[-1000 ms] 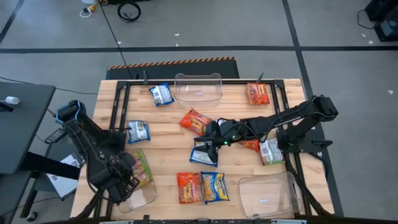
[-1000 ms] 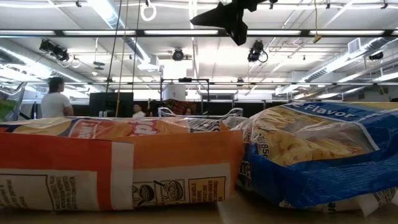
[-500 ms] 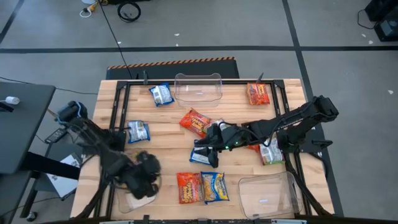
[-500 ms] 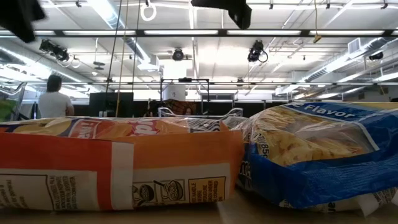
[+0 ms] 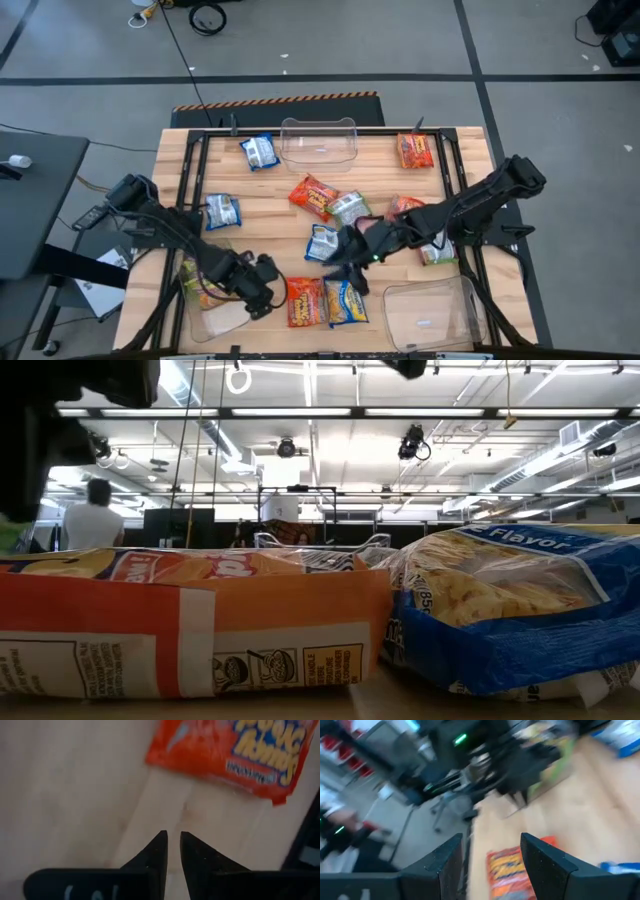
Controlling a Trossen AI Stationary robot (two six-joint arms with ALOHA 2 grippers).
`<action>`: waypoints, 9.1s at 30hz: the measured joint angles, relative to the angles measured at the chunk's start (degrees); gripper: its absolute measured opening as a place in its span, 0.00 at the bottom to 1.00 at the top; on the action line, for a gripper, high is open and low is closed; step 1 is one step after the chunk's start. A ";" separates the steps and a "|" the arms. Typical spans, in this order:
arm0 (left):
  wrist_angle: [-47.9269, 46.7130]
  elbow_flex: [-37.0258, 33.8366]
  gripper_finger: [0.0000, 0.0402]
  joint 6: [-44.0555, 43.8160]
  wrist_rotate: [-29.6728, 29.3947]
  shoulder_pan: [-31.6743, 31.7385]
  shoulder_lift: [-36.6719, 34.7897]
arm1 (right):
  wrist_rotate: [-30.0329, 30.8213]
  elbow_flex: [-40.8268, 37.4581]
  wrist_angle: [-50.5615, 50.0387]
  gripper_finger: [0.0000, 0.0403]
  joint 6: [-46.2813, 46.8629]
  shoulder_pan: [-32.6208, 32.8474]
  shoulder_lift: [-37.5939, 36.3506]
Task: Sort Maruchan noodles
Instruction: Put the green noodle pack into the bottom left transparent bin
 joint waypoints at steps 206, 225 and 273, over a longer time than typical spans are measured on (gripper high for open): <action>-16.33 -11.45 0.14 1.80 14.09 -6.42 -15.23 | 9.42 -8.09 -78.37 0.51 27.75 -2.47 -1.21; -25.90 -5.83 0.48 -2.66 16.11 -6.78 -20.59 | -0.25 -22.13 -62.00 0.35 46.45 -1.12 0.10; 96.59 -20.87 0.76 52.47 -5.94 14.81 -17.98 | 1.63 19.41 7.34 0.01 -8.43 -2.17 -3.59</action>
